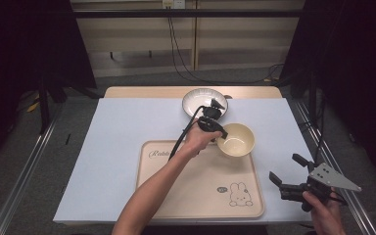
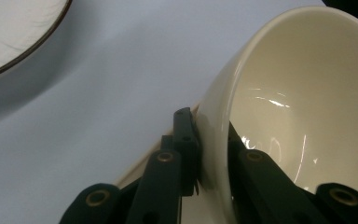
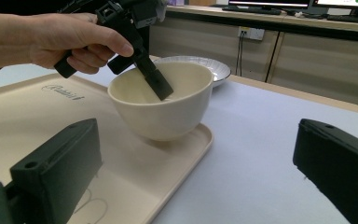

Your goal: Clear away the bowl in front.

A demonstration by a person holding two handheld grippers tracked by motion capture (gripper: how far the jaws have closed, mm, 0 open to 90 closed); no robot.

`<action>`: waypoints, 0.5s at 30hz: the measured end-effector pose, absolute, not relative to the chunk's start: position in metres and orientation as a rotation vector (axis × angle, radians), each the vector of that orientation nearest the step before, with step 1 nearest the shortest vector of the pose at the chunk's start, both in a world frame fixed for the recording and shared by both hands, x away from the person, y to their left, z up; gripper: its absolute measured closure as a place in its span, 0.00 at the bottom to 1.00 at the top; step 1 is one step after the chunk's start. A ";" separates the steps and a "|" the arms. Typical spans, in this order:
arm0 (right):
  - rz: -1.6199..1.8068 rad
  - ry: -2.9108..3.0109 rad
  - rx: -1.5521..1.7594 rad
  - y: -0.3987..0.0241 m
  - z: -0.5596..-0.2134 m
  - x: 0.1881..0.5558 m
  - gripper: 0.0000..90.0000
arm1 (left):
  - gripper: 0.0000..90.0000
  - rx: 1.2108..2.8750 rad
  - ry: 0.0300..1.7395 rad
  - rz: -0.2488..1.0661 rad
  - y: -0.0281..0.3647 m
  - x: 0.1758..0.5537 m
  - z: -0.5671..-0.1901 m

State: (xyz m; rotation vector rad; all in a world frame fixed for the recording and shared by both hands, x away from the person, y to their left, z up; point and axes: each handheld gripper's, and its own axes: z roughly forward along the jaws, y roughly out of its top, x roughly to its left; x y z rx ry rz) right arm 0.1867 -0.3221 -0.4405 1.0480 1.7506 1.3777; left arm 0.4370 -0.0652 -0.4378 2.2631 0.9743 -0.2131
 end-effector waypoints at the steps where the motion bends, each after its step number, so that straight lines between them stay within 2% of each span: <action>1: 1.375 1.749 1.049 -0.322 -0.440 0.187 0.01 | 0.93 2.273 0.964 -0.215 -0.065 0.437 -0.438; 7: 1.378 1.751 1.047 -0.322 -0.441 0.187 0.01 | 0.93 2.288 0.970 -0.191 -0.071 0.434 -0.445; 15: 1.383 1.750 1.050 -0.322 -0.440 0.186 0.01 | 0.93 2.281 0.979 -0.226 -0.075 0.433 -0.452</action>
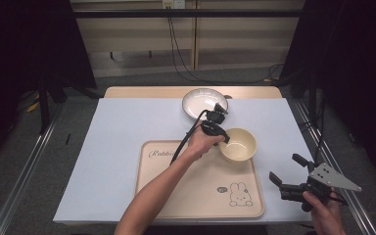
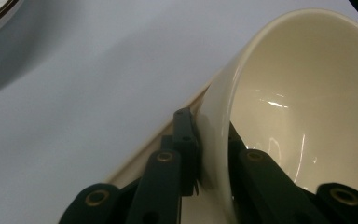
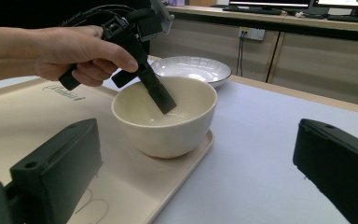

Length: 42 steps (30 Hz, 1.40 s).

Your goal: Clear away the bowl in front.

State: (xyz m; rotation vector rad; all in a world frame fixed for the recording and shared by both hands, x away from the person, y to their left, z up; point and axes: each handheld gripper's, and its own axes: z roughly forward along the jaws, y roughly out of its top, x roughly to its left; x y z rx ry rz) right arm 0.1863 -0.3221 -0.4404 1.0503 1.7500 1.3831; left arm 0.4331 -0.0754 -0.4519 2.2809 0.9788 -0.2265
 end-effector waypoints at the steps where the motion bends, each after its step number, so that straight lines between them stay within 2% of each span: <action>1: 1.389 1.762 1.047 -0.323 -0.440 0.186 0.01 | 0.93 2.285 0.977 -0.233 -0.075 0.433 -0.452; 27: 1.381 1.754 1.050 -0.322 -0.440 0.187 0.01 | 0.90 2.265 0.931 -0.149 -0.076 0.429 -0.455; 33: 1.375 1.756 1.054 -0.322 -0.441 0.187 0.01 | 0.80 2.227 0.925 -0.090 -0.075 0.427 -0.457; 38: 1.377 1.755 1.055 -0.322 -0.441 0.187 0.01 | 0.67 2.228 0.901 -0.062 -0.074 0.427 -0.455; 42: 1.379 1.757 1.053 -0.322 -0.441 0.187 0.01 | 0.46 2.230 0.850 0.024 -0.074 0.425 -0.453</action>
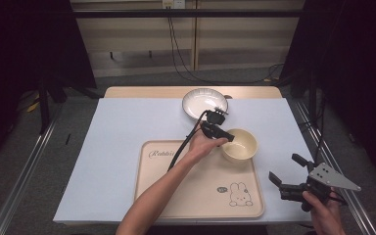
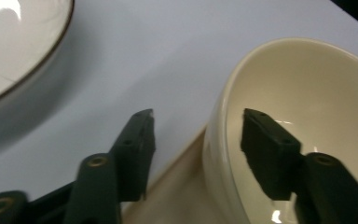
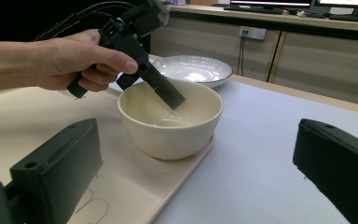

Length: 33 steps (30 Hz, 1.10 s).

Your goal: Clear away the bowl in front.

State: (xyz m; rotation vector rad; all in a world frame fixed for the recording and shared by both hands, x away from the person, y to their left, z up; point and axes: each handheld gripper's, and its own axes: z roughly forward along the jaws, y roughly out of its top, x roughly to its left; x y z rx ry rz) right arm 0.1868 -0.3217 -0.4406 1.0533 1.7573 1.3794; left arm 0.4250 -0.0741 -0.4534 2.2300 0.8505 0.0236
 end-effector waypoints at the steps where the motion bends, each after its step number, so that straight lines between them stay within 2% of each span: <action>1: 1.380 1.757 1.052 -0.322 -0.441 0.187 0.01 | 0.41 2.228 0.833 0.037 -0.073 0.424 -0.453; 4: 1.381 1.763 1.049 -0.322 -0.440 0.187 0.01 | 0.27 2.214 0.826 0.055 -0.072 0.424 -0.451; 11: 1.380 1.756 1.053 -0.321 -0.441 0.187 0.01 | 0.04 2.115 0.856 0.069 -0.061 0.420 -0.446; 22: 1.384 1.760 1.046 -0.322 -0.441 0.187 0.01 | 0.03 2.085 0.855 0.140 -0.033 0.412 -0.433; 25: 1.376 1.754 1.046 -0.321 -0.441 0.188 0.01 | 0.03 2.051 0.843 0.162 -0.026 0.408 -0.431; 29: 1.379 1.754 1.046 -0.321 -0.441 0.188 0.01 | 0.03 2.009 0.829 0.265 -0.017 0.402 -0.428; 33: 1.382 1.758 1.044 -0.321 -0.440 0.188 0.01 | 0.04 1.924 0.839 0.271 -0.004 0.396 -0.426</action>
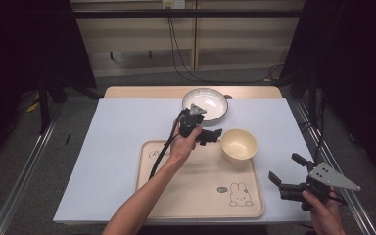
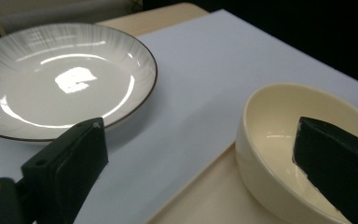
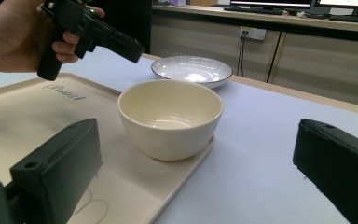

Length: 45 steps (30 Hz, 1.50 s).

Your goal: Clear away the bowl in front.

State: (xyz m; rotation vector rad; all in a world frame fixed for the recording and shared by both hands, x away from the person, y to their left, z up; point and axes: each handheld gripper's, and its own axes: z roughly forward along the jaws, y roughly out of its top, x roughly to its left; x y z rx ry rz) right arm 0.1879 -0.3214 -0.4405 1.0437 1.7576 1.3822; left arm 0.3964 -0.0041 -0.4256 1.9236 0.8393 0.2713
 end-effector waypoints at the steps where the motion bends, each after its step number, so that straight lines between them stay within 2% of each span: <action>1: 1.386 1.761 1.045 -0.322 -0.440 0.188 0.01 | 0.04 1.918 0.842 0.288 -0.001 0.395 -0.424; 19: 1.373 1.760 1.045 -0.321 -0.441 0.189 0.01 | 0.04 1.858 0.943 0.404 0.091 0.357 -0.401; 21: 1.371 1.761 1.044 -0.321 -0.441 0.189 0.01 | 0.06 1.867 0.918 0.429 0.097 0.352 -0.401; 23: 1.372 1.762 1.045 -0.322 -0.441 0.189 0.01 | 0.05 1.866 0.931 0.491 0.104 0.344 -0.402; 28: 1.367 1.762 1.050 -0.321 -0.441 0.189 0.01 | 0.03 1.847 0.980 0.544 0.125 0.331 -0.406; 36: 1.363 1.753 1.057 -0.321 -0.441 0.190 0.01 | 0.03 1.742 1.062 0.588 0.170 0.296 -0.416; 40: 1.363 1.754 1.059 -0.322 -0.440 0.189 0.01 | 0.03 1.731 1.085 0.575 0.187 0.277 -0.423; 45: 1.358 1.758 1.066 -0.321 -0.441 0.189 0.01 | 0.03 1.720 1.113 0.633 0.209 0.256 -0.424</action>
